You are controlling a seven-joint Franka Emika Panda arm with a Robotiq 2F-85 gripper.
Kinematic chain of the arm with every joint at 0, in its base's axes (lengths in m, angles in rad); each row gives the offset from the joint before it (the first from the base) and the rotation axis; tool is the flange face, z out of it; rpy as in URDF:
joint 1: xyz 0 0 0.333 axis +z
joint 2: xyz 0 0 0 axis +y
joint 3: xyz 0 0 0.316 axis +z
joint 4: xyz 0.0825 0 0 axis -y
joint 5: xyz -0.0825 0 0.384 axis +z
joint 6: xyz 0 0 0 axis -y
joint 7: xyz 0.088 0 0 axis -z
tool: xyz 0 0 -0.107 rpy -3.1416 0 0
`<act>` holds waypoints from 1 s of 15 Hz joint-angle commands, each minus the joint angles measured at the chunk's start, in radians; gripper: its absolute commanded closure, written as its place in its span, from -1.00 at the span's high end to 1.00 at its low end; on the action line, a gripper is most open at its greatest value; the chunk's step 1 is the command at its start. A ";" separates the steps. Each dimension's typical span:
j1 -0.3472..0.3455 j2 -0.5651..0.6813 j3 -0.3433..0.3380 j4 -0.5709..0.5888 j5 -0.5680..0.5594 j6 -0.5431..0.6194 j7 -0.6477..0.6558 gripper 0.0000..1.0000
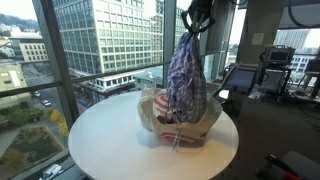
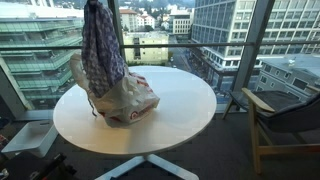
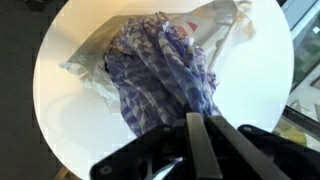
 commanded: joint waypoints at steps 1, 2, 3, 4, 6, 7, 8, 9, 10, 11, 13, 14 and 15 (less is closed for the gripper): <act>-0.053 -0.151 0.037 0.039 0.014 -0.004 0.069 -0.97; -0.067 -0.175 0.038 0.069 0.015 -0.010 0.084 -0.97; -0.081 -0.193 0.038 0.092 0.022 -0.005 0.102 -0.97; -0.096 -0.209 0.034 0.121 0.025 -0.006 0.118 -0.97; -0.131 -0.229 0.023 0.169 0.028 0.006 0.154 -0.97; -0.152 -0.232 0.016 0.186 0.024 0.018 0.172 -0.97; -0.175 -0.233 0.012 0.199 0.015 0.034 0.191 -0.97; -0.199 -0.230 0.005 0.211 0.006 0.051 0.206 -0.97; -0.225 -0.222 -0.004 0.218 -0.009 0.079 0.213 -0.97; -0.246 -0.219 -0.008 0.220 -0.016 0.110 0.228 -0.97; -0.288 -0.205 -0.019 0.229 -0.027 0.178 0.256 -0.97; -0.310 -0.192 -0.017 0.234 -0.042 0.217 0.274 -0.97; -0.332 -0.176 -0.013 0.237 -0.066 0.254 0.292 -0.97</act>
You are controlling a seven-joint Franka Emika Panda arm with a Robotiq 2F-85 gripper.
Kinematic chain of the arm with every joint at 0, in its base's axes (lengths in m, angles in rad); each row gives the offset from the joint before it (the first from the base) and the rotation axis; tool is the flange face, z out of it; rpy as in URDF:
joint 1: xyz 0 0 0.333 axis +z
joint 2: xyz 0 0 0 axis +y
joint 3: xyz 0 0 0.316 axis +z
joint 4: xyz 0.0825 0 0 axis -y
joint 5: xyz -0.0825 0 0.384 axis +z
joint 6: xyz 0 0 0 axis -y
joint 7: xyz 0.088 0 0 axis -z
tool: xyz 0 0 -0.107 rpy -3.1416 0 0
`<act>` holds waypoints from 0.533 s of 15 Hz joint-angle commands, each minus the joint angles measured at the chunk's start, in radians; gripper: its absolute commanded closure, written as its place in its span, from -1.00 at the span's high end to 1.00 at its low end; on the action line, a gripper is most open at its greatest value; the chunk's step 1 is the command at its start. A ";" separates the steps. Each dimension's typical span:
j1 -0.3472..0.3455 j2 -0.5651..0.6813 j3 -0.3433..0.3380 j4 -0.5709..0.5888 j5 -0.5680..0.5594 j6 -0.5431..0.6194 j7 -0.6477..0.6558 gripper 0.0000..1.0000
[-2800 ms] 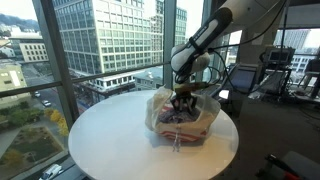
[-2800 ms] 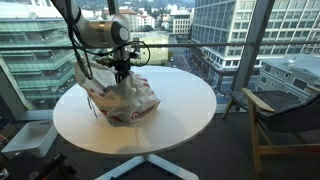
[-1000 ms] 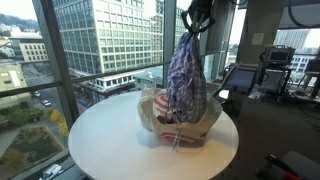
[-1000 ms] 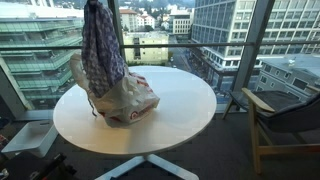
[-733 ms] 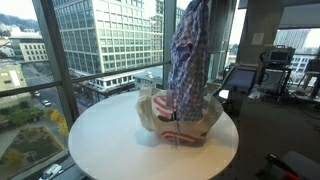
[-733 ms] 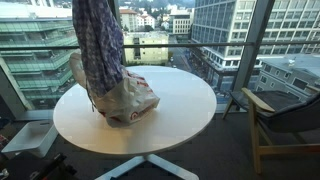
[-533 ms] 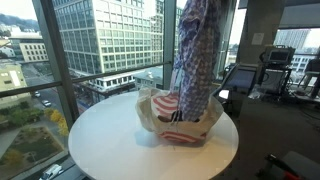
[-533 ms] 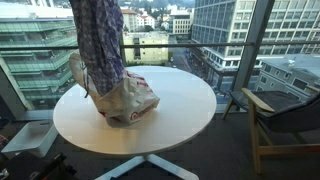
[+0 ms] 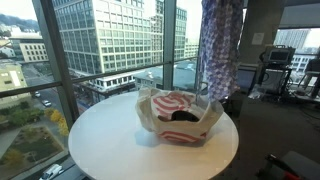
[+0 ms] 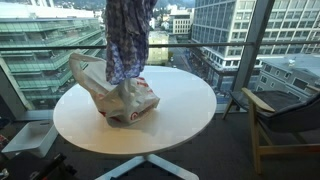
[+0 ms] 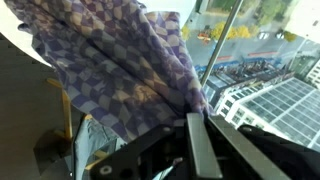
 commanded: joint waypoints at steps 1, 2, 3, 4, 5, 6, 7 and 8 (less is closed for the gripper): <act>-0.071 0.076 0.015 0.060 -0.074 0.115 0.080 -0.97; -0.083 0.099 0.018 0.066 -0.099 0.139 0.093 -0.97; -0.090 0.128 0.023 0.073 -0.127 0.156 0.102 -0.97; -0.094 0.153 0.027 0.080 -0.155 0.164 0.114 -0.97; -0.097 0.180 0.037 0.085 -0.188 0.167 0.135 -0.97; -0.098 0.207 0.048 0.092 -0.228 0.160 0.156 -0.97; -0.098 0.233 0.065 0.098 -0.281 0.139 0.189 -0.97; -0.088 0.257 0.075 0.106 -0.320 0.111 0.216 -0.97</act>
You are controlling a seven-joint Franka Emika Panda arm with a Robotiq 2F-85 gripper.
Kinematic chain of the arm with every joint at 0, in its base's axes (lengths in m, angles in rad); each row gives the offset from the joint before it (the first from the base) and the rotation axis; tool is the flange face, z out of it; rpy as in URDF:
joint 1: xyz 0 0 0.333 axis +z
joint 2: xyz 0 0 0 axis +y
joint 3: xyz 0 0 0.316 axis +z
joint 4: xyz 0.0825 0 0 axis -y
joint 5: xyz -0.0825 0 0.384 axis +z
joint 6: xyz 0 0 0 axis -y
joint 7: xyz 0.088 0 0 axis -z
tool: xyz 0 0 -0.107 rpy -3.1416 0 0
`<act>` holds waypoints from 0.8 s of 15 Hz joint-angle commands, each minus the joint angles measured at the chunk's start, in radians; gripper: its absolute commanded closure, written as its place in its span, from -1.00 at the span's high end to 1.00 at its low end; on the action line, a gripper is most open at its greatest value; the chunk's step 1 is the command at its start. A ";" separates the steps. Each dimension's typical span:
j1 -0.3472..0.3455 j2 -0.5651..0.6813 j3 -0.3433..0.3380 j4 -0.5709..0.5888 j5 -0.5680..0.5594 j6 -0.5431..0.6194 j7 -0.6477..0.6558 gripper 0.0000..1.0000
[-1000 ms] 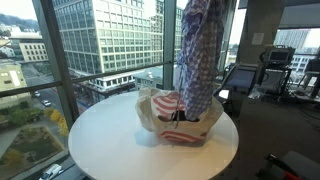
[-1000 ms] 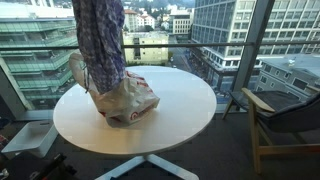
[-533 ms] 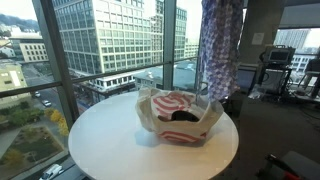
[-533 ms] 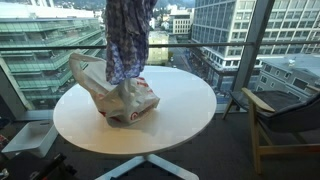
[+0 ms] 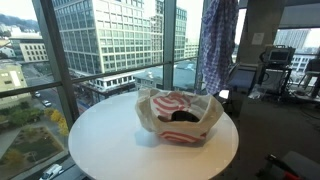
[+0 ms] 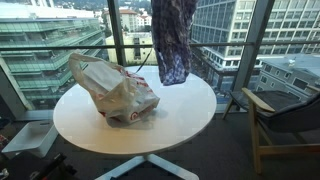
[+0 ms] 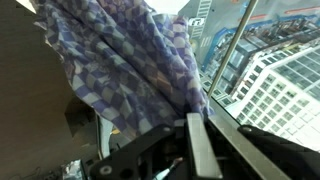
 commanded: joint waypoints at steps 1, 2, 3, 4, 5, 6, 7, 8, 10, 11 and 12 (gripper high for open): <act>0.003 0.104 0.056 0.077 -0.145 -0.067 0.121 -0.96; 0.014 0.123 0.065 0.081 -0.182 -0.089 0.151 -0.96; 0.028 0.143 0.067 0.090 -0.204 -0.118 0.170 -0.96; 0.042 0.162 0.068 0.102 -0.223 -0.154 0.191 -0.96; 0.059 0.181 0.067 0.112 -0.223 -0.199 0.205 -0.96; 0.075 0.199 0.065 0.129 -0.219 -0.259 0.222 -0.98; 0.085 0.216 0.063 0.148 -0.230 -0.314 0.255 -0.98; 0.099 0.232 0.057 0.167 -0.225 -0.366 0.270 -0.98; 0.121 0.263 0.046 0.211 -0.214 -0.464 0.301 -0.98; 0.130 0.280 0.039 0.233 -0.206 -0.502 0.306 -0.98; 0.138 0.297 0.034 0.256 -0.215 -0.545 0.321 -0.98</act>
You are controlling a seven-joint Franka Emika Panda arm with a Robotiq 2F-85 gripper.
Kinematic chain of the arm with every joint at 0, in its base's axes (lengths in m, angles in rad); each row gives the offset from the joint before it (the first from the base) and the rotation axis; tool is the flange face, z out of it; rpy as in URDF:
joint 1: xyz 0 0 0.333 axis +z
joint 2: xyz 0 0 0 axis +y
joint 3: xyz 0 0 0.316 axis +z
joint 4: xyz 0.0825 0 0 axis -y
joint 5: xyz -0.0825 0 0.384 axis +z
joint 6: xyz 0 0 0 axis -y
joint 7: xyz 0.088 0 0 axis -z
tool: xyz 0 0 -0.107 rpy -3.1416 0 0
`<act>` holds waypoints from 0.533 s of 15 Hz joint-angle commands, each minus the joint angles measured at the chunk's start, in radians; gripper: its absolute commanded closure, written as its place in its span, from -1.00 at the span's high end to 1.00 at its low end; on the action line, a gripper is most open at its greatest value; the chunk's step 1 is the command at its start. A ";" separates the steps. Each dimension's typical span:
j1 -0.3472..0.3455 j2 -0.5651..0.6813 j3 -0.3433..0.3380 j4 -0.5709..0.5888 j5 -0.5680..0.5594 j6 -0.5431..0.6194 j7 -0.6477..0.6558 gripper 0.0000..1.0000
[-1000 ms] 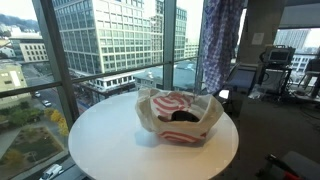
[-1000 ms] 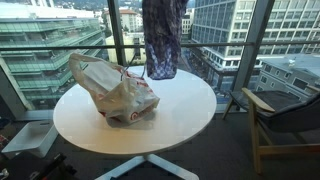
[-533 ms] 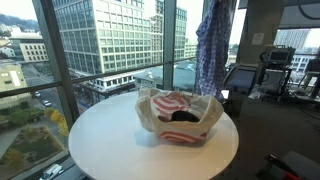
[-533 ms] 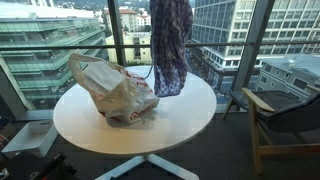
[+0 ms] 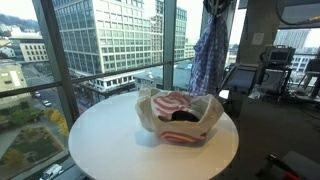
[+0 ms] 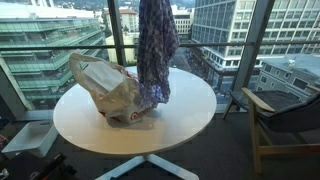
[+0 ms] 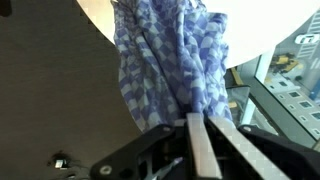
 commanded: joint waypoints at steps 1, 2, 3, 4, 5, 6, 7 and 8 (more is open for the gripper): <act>0.046 0.078 -0.031 0.138 -0.013 -0.150 0.056 -0.98; 0.054 0.088 -0.038 0.154 -0.006 -0.169 0.061 -0.90; 0.063 0.097 -0.042 0.169 -0.015 -0.186 0.068 -0.40; 0.070 0.104 -0.047 0.181 -0.014 -0.196 0.071 -0.39; 0.077 0.108 -0.052 0.190 -0.017 -0.202 0.076 -0.34; 0.083 0.111 -0.057 0.198 -0.016 -0.206 0.076 -0.21; 0.088 0.113 -0.061 0.206 -0.016 -0.210 0.078 -0.02; 0.093 0.113 -0.064 0.211 -0.019 -0.211 0.079 0.11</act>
